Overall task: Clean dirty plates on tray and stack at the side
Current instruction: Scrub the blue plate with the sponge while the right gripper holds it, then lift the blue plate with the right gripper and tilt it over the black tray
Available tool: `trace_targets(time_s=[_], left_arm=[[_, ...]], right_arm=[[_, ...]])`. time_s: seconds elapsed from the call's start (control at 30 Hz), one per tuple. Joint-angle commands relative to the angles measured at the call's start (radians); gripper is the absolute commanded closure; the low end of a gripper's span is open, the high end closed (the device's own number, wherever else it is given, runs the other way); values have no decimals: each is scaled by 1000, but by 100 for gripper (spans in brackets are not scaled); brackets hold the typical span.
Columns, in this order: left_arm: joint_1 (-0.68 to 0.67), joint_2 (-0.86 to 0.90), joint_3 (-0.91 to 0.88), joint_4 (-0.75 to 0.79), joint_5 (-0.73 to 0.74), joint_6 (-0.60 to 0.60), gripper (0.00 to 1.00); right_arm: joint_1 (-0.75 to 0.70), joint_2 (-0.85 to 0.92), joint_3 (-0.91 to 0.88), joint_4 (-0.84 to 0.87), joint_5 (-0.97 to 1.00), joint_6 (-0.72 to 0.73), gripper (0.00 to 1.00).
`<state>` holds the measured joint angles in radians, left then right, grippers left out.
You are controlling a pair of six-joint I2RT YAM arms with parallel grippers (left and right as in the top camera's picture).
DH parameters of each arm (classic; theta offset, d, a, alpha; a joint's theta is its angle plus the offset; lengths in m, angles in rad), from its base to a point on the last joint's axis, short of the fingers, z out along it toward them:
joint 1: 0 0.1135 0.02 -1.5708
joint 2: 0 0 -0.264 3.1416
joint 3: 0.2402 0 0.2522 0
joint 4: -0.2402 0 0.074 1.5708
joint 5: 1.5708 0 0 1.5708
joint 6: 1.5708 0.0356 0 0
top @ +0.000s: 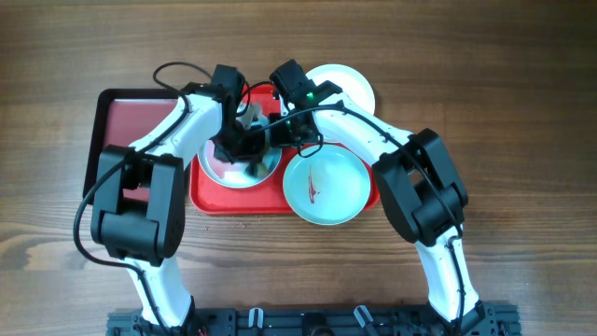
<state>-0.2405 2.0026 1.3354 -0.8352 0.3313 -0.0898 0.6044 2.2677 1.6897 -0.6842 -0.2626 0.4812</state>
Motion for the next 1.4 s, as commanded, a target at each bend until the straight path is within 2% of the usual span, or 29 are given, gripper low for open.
trace_targets(time_s=[0.0, 0.1, 0.17, 0.23, 0.27, 0.37, 0.47, 0.5, 0.6, 0.7, 0.8, 1.0, 1.2, 1.37], left_arm=[[-3, 10, 2, 113, -102, -19, 96], [-3, 10, 2, 204, -327, -93, 96], [-3, 10, 2, 211, -472, -153, 96], [-3, 10, 2, 126, -759, -362, 96], [-3, 10, 2, 99, -784, -383, 96], [-5, 7, 2, 18, -748, -386, 96], [6, -33, 28, -62, -542, -368, 96], [23, -60, 63, -87, -437, -331, 96], [85, -142, 193, -175, -275, -283, 96], [175, -239, 324, -260, -265, -256, 96], [326, -350, 350, -266, -370, -254, 96], [565, -381, 350, -299, -343, -254, 96], [625, -381, 350, -299, -340, -254, 96], [625, -381, 350, -304, -340, -254, 96]], right_arm=[[-2, 32, 3, -6, 22, -7, 96], [-2, 32, 3, -5, 22, -7, 96], [-2, 32, 3, -6, 22, -8, 96], [-2, 32, 3, -9, 22, -7, 96], [-2, 32, 3, -9, 22, -8, 96], [-2, 32, 3, -17, 21, -7, 96], [-2, 32, 3, -28, -1, -7, 96], [-2, 32, 3, -29, -1, -7, 96], [-2, 32, 4, -35, 0, -7, 96], [-2, 21, 5, -37, -6, 4, 96], [-2, -27, 5, -62, 13, 16, 96], [39, -116, 7, -82, 253, 15, 96], [103, -224, 18, -53, 392, 16, 96], [165, -248, 134, -28, 498, 15, 96]])
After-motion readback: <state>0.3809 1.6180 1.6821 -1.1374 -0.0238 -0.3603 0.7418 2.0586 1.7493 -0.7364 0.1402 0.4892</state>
